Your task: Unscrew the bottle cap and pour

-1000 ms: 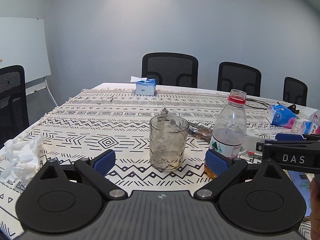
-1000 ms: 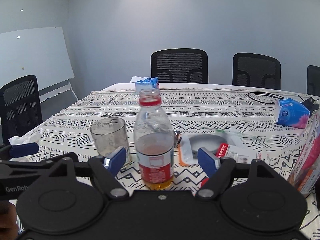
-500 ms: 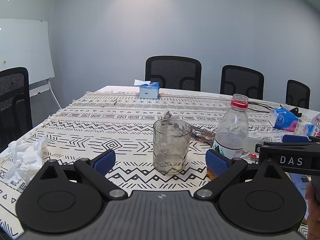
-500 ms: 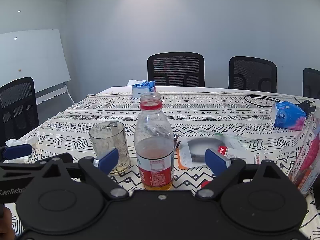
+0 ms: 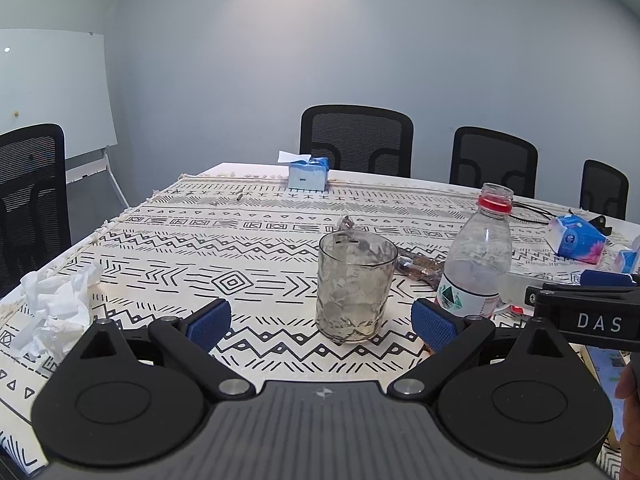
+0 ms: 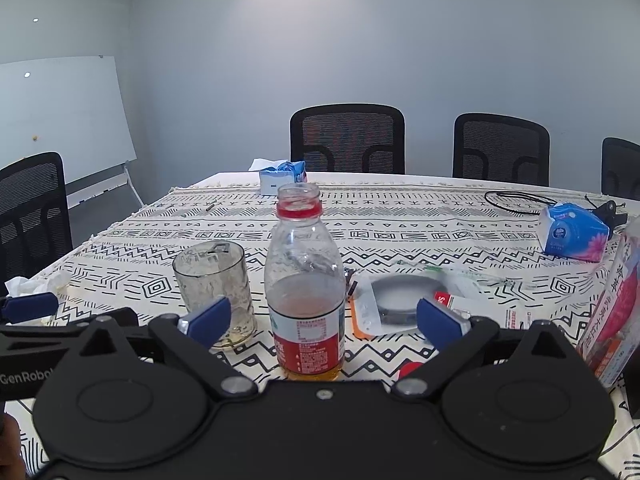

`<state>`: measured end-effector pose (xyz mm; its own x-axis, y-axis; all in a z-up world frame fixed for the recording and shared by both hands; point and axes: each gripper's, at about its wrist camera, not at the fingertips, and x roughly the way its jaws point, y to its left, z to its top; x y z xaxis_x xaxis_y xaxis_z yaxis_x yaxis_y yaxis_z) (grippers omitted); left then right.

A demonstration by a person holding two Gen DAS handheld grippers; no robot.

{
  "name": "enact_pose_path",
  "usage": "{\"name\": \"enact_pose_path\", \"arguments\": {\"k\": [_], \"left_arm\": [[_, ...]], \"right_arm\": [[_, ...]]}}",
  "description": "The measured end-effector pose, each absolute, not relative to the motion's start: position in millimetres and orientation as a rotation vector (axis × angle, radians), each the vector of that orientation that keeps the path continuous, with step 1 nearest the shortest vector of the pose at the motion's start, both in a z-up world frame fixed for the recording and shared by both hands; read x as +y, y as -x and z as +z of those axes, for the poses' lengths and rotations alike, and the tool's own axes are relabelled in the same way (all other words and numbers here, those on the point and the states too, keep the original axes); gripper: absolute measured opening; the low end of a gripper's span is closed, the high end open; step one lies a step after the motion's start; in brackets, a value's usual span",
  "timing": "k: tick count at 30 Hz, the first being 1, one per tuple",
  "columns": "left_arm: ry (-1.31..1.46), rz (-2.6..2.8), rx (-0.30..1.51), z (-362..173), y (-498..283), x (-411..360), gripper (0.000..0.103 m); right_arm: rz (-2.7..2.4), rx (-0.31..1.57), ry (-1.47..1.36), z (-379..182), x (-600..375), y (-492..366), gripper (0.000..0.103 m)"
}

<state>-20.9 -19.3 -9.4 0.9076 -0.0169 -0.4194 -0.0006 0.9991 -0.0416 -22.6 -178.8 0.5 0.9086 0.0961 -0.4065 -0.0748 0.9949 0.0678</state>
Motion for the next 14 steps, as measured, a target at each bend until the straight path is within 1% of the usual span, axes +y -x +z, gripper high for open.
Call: {"name": "enact_pose_path", "arguments": {"k": [14], "left_arm": [[0.041, -0.008, 0.430, -8.3, 19.4, -14.1, 0.098]], "right_arm": [[0.087, 0.422, -0.039, 1.4, -175.7, 22.4, 0.101]]}}
